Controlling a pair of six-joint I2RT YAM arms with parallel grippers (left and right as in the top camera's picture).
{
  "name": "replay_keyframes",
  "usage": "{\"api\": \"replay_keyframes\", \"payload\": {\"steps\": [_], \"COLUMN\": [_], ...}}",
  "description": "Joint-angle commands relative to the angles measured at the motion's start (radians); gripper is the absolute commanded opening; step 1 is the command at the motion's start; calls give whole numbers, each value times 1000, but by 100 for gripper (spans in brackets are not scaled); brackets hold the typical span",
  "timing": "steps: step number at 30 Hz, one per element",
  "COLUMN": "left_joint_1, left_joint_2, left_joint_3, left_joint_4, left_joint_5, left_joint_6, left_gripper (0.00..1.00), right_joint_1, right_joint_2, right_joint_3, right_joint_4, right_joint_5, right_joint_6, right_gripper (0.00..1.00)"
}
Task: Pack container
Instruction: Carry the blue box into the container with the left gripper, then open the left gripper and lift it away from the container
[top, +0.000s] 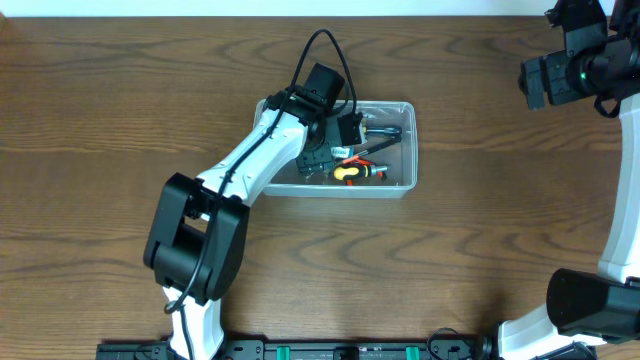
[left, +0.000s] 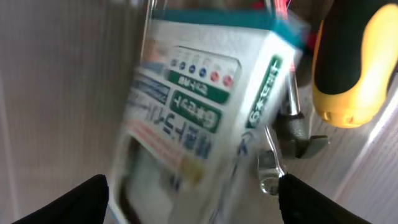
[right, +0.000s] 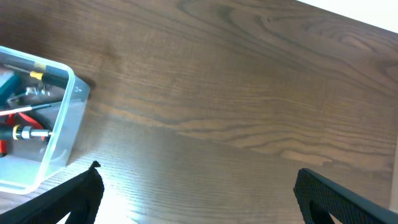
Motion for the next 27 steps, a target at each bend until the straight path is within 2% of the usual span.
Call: {"api": "replay_keyframes", "payload": {"steps": [1, 9, 15, 17, 20, 24, 27], "left_joint_1": [0, 12, 87, 137, 216, 359, 469], "left_joint_2": [13, -51, -172, -236, -319, -416, -468], "left_joint_3": [2, 2, 2, 2, 2, 2, 2], "left_joint_4": [-4, -4, -8, -7, -3, 23, 32], "left_joint_5": [-1, -5, -11, -11, -11, -11, -4], "left_joint_6": [-2, -32, -183, -244, -319, -467, -580], "left_gripper": [80, 84, 98, 98, 98, 98, 98], "right_joint_1": [3, 3, 3, 8, 39, 129, 198], "right_joint_2": [6, 6, 6, 6, 6, 23, 46], "right_joint_3": [-5, -5, -5, -5, -5, -5, -5], "right_joint_4": [0, -2, 15, 68, 184, 317, 354], "right_joint_5": [3, 3, -170, -251, -182, 28, 125], "right_joint_6": [1, 2, 2, 42, 183, 204, 166], "right_gripper": [99, 99, 99, 99, 99, 99, 99]}}
